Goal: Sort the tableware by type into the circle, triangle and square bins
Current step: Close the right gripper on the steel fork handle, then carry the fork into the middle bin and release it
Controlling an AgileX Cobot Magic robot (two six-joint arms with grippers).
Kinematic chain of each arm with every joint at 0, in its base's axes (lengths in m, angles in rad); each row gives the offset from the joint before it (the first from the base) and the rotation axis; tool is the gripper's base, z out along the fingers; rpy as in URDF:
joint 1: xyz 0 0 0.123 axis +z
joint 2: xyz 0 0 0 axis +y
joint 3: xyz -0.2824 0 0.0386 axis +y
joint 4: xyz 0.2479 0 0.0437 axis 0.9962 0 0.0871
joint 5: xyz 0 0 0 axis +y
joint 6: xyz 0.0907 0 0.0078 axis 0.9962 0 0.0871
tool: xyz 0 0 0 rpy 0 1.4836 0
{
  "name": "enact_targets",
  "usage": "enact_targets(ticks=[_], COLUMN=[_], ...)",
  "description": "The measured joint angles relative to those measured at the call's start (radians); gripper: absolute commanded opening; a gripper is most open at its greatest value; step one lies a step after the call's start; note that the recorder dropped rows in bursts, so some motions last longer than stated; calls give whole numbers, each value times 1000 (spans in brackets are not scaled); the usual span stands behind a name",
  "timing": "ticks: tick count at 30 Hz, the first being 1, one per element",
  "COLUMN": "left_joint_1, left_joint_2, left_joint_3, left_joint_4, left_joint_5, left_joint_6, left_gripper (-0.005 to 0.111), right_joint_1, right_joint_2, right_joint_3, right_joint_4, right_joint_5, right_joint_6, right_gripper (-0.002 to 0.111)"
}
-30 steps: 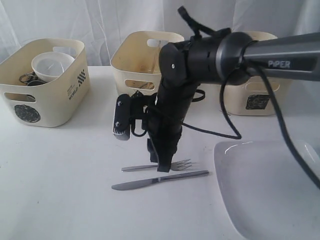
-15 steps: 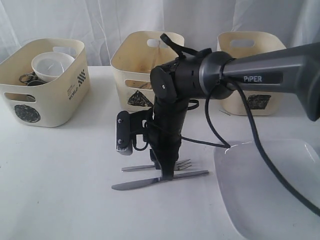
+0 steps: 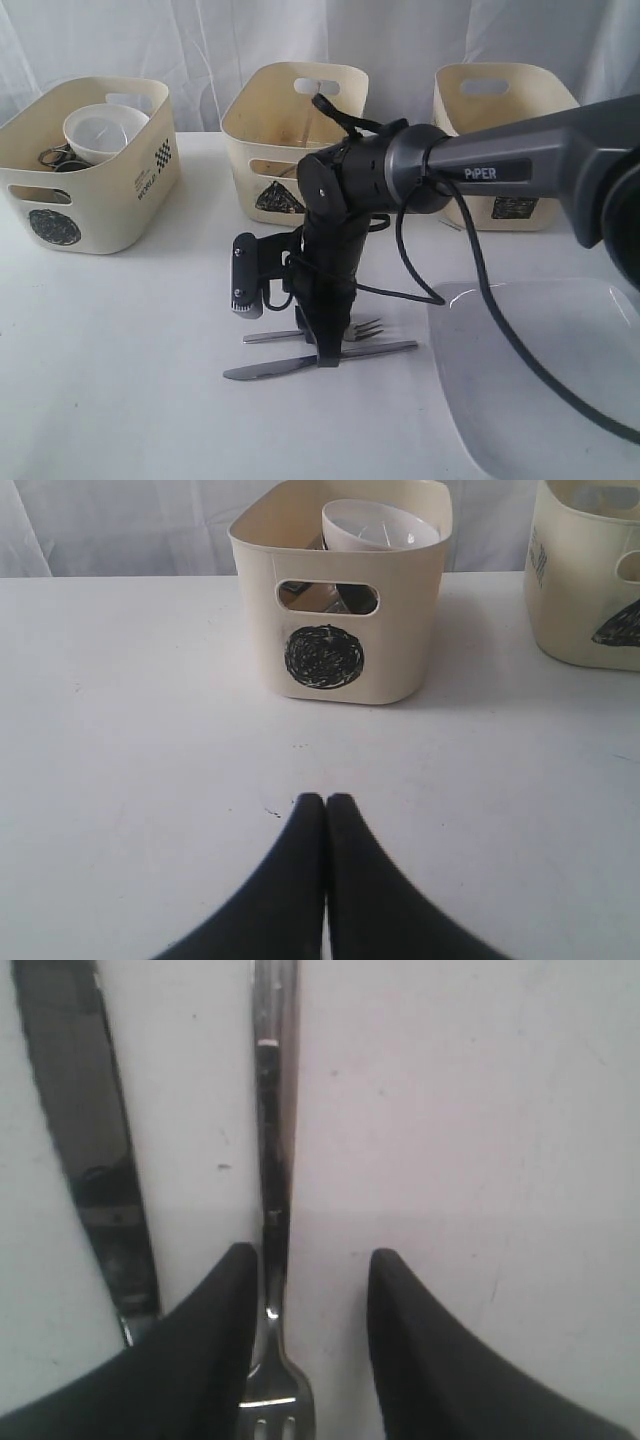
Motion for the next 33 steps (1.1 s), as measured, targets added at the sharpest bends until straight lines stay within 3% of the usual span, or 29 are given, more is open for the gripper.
enact_targets(ticks=[3, 6, 7, 15, 23, 29, 33], left_joint_1=[0, 0, 0, 0, 0, 0, 0], left_joint_2=[0, 0, 0, 0, 0, 0, 0], left_joint_3=[0, 0, 0, 0, 0, 0, 0], left_joint_4=[0, 0, 0, 0, 0, 0, 0], left_joint_5=[0, 0, 0, 0, 0, 0, 0], left_joint_6=[0, 0, 0, 0, 0, 0, 0], left_gripper=[0, 0, 0, 0, 0, 0, 0], right_joint_1=[0, 0, 0, -40, -162, -290, -346], right_joint_2=[2, 2, 2, -25, -243, -361, -389], right_joint_3=[-2, -2, -2, 4, 67, 188, 214], right_joint_4=[0, 8, 15, 146, 453, 933, 1265], right_joint_5=[2, 14, 23, 38, -10, -260, -337], right_joint_6=[0, 10, 20, 105, 91, 59, -72], right_gripper=[30, 3, 0, 0, 0, 0, 0])
